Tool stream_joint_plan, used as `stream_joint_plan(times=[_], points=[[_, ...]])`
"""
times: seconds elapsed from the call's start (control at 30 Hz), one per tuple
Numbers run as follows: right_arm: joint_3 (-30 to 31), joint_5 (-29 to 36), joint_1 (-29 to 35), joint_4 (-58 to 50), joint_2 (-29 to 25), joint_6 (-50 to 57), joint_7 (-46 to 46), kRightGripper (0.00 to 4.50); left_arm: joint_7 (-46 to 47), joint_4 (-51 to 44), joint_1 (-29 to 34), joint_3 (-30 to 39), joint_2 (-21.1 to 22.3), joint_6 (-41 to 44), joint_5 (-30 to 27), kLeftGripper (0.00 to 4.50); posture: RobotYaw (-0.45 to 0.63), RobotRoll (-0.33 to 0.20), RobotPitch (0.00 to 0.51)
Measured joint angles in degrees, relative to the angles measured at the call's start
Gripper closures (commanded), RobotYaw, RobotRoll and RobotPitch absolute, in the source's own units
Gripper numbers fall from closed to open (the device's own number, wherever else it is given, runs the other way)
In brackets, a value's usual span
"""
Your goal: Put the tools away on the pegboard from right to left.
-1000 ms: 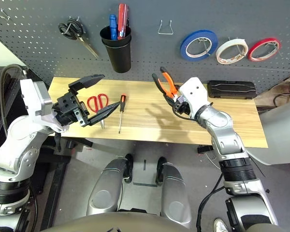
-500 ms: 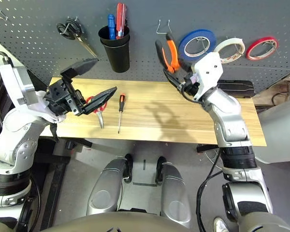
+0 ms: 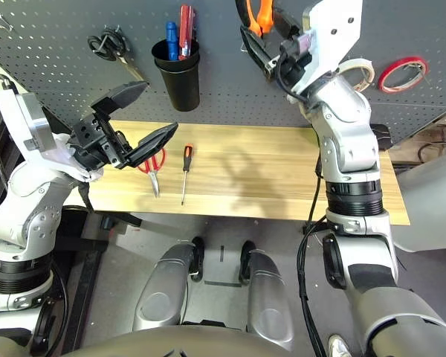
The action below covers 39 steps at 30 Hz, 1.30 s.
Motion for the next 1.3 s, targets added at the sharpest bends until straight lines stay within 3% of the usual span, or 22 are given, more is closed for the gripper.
stream_joint_plan(times=[0.33, 0.67, 1.3], points=[[-0.1, -3.6, -10.1, 19.0, 2.7, -11.6, -3.8, 2.30, 0.1, 0.0, 0.3, 0.0, 0.0, -0.1, 0.0, 0.00, 0.27, 0.000, 0.211], [0.0, -6.2, -13.6, 32.4, 5.1, -19.5, -5.3, 2.30, 1.8, -0.5, 1.3, 0.0, 0.1, 0.0, 0.1, 0.00, 0.30, 0.000, 0.216], [0.4, -9.5, -13.0, 38.1, 7.1, -20.8, -7.0, 2.30, 3.8, -2.6, 1.5, 0.0, 0.8, 1.6, 0.2, 0.00, 0.31, 0.000, 0.224]])
